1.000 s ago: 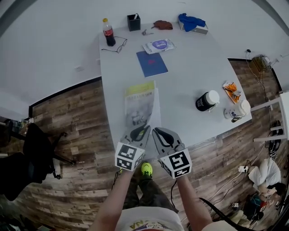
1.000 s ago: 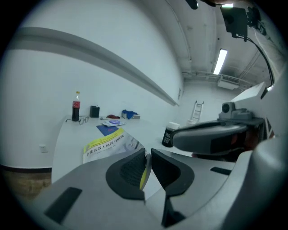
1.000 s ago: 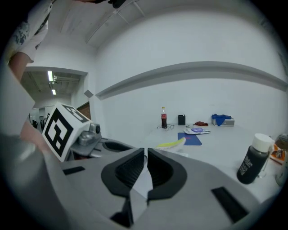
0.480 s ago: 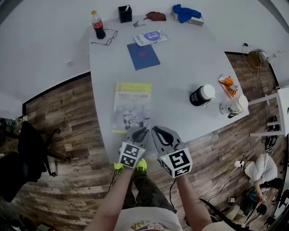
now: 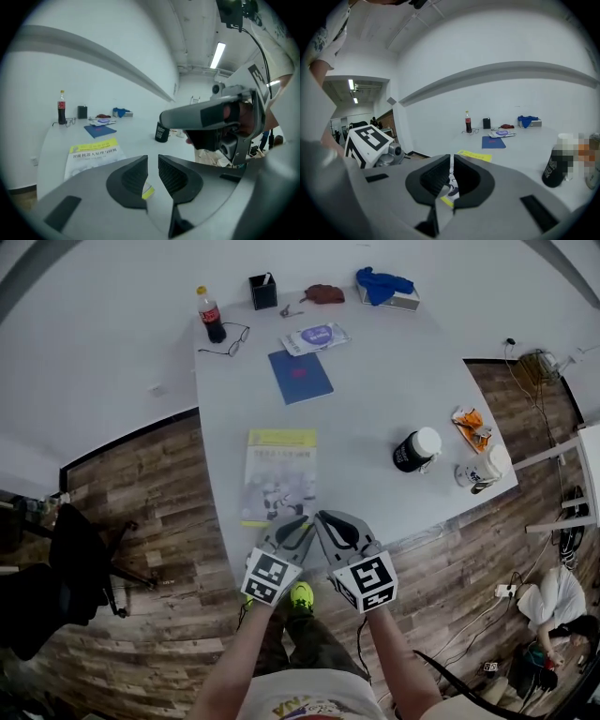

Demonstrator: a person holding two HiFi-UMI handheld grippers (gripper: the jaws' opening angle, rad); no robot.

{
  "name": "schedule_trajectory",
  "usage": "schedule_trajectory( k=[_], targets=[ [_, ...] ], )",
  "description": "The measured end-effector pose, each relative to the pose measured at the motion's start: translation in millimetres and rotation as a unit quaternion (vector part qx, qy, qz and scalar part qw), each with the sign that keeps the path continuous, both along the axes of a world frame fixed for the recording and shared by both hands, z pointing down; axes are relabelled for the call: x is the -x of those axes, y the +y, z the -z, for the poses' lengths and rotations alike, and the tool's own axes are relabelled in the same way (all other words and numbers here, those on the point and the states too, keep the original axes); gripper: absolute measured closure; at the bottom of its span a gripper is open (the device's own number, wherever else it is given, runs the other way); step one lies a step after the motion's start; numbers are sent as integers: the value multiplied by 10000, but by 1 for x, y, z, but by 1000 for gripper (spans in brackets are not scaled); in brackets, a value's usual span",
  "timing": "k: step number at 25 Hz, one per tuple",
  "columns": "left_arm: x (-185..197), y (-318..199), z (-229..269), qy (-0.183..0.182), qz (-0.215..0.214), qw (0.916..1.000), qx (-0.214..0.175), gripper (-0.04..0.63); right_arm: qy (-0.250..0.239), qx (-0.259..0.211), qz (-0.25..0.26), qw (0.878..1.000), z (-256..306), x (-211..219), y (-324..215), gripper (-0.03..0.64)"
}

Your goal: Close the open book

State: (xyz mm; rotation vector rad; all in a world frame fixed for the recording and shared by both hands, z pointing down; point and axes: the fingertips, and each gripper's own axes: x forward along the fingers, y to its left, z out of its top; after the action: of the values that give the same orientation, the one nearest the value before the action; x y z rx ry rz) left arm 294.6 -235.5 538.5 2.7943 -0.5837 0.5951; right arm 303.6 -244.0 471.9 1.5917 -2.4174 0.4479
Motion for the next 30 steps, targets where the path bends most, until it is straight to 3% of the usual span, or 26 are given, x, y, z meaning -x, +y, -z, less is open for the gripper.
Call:
schedule_trajectory(
  k=[5, 9, 14, 30],
  targets=[
    [29, -15, 73, 557, 348, 9975, -271, 543, -234, -206, -7, 9995, 30, 7, 1, 586],
    [60, -21, 127, 1080, 826, 9895, -498, 546, -338, -374, 163, 9986, 54, 21, 7, 586],
    [91, -11, 175, 1519, 1014, 9805, -720, 580, -295, -559, 461, 9969, 83, 48, 16, 586],
    [99, 8, 205, 1771, 985, 9764, -742, 583, -27, -881, 873, 9923, 124, 83, 26, 588]
  ],
)
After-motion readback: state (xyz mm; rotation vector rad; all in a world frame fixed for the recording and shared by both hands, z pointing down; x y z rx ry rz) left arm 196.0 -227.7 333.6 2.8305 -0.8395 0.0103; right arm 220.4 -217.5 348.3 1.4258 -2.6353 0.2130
